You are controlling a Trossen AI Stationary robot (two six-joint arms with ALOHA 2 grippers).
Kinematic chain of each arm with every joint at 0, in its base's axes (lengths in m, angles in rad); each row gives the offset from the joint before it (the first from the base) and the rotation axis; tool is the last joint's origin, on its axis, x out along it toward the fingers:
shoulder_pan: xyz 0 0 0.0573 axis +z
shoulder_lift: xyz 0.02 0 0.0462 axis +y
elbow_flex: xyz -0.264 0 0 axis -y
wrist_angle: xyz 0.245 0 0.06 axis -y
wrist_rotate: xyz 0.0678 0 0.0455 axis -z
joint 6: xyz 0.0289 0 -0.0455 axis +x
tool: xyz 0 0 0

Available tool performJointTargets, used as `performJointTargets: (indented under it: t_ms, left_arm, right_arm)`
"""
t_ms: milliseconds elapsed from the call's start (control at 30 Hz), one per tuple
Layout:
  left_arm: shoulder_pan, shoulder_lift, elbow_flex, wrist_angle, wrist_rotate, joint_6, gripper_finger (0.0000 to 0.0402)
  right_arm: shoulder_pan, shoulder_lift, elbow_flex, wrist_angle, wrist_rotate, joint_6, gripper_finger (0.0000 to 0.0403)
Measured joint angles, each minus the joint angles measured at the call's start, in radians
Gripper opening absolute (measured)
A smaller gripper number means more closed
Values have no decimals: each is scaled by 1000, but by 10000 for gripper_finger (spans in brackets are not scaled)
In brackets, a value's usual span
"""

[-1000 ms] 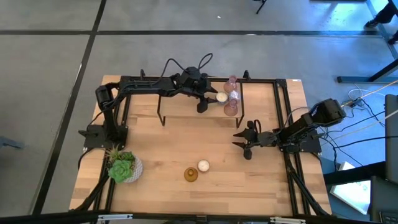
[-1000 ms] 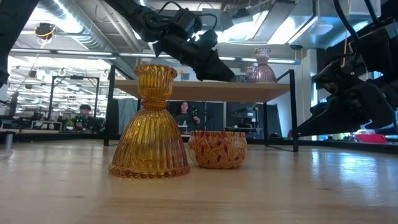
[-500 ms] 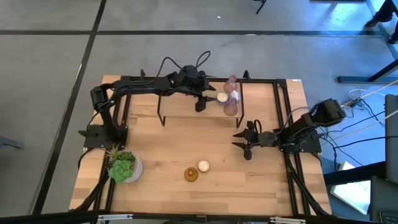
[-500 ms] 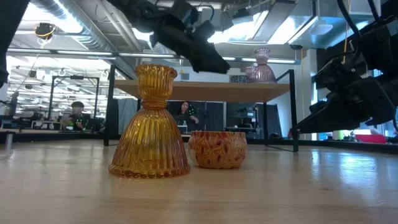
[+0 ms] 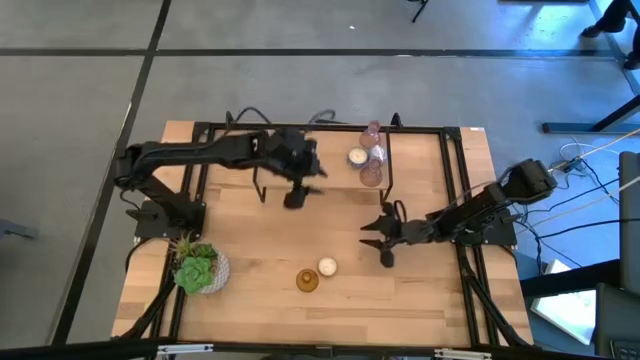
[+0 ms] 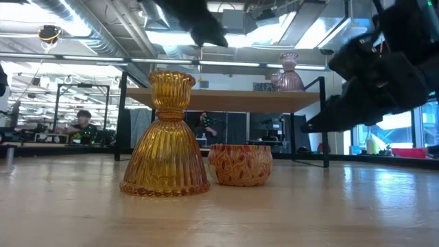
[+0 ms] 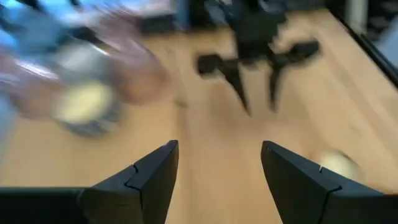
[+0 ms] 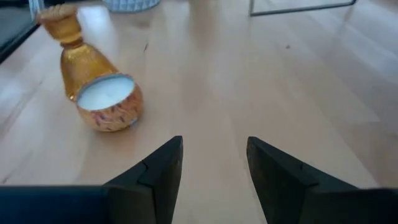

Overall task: Pick & Place candle stick holders
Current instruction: Adjust the yellow glass candle holder on the table

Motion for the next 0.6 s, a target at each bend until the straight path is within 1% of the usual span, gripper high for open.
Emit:
performJointTargets:
  t_ms: [167, 233, 333, 433, 533, 600]
  left_arm:
    - [-124, -10, -1, -198, -2, -76, 226]
    - [-183, -9, -2, -256, -3, -120, 226]
    - [-281, -12, -36, -264, -43, -202, 226]
    - [-386, -27, -73, -245, -131, -292, 226]
    - [-488, -37, -113, -220, -253, -372, 226]
    - [-547, -36, -131, -173, -336, -418, 226]
  right_arm:
    - [43, 0, 139, -223, 23, 24, 183]
    - [66, 0, 184, -262, 30, 40, 183]
    - [116, 0, 227, -271, 59, 50, 183]
    - [190, 1, 253, -270, 132, 70, 183]
    - [266, 2, 261, -275, 215, 72, 183]
    - [308, 2, 262, -267, 262, 76, 183]
